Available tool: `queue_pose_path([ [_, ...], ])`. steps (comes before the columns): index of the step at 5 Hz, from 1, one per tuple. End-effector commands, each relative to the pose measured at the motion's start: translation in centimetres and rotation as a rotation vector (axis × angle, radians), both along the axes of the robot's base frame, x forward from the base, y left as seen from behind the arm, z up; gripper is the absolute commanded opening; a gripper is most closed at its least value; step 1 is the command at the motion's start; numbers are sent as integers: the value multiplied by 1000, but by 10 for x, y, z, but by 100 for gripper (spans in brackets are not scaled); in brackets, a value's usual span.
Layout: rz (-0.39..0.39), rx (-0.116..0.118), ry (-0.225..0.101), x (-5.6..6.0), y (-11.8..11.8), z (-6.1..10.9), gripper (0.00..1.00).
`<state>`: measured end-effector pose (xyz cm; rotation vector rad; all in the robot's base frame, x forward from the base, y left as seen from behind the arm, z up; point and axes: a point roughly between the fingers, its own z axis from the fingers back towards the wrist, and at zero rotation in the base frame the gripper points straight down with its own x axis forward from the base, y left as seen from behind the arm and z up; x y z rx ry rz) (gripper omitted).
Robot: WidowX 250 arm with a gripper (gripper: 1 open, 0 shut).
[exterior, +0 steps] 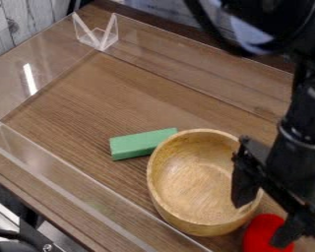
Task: Move the red fruit to the right
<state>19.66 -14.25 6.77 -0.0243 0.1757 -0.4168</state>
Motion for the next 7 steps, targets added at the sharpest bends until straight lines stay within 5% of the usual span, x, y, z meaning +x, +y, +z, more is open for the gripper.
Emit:
queue_pose_path([
  [1,-22,-32,-45,0,-3,2,100],
  [7,-64,-40,-147,13,-2,-14,100],
])
